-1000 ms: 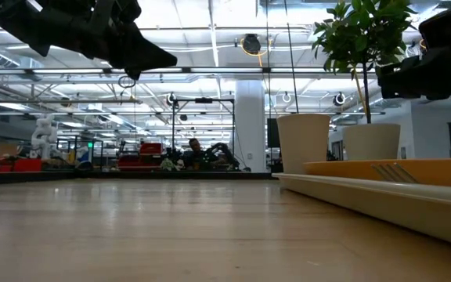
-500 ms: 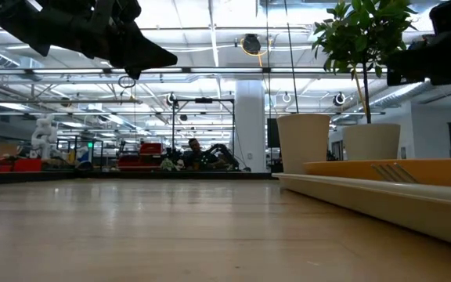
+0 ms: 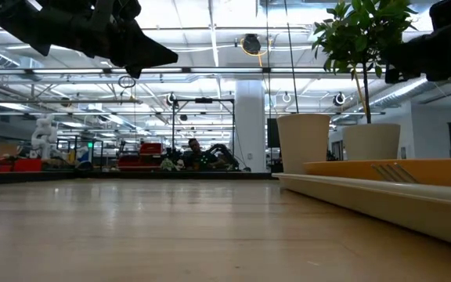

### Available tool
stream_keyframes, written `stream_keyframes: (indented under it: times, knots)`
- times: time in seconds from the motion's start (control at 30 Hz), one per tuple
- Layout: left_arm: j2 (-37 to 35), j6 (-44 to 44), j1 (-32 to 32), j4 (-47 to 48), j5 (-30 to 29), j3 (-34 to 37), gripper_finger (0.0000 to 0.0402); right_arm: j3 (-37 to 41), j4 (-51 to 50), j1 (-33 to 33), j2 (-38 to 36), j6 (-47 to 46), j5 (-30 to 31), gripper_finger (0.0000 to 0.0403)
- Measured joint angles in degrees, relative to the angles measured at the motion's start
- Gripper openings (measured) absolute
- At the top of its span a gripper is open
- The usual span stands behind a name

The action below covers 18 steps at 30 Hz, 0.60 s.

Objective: Pick and place plate/cup/fork/spoon on tray
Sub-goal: Return to Home Position

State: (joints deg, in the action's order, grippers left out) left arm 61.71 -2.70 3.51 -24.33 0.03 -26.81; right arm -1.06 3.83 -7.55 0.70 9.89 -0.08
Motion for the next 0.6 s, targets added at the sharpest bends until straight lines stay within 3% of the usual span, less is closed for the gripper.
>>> stream_keyframes:
  times: [0.6]
  knots:
    - [-0.02,-0.04,1.00,1.66,-0.83,-0.02,0.0019,0.15,-2.49,0.02,0.49,-1.88,-0.02,0.0000]
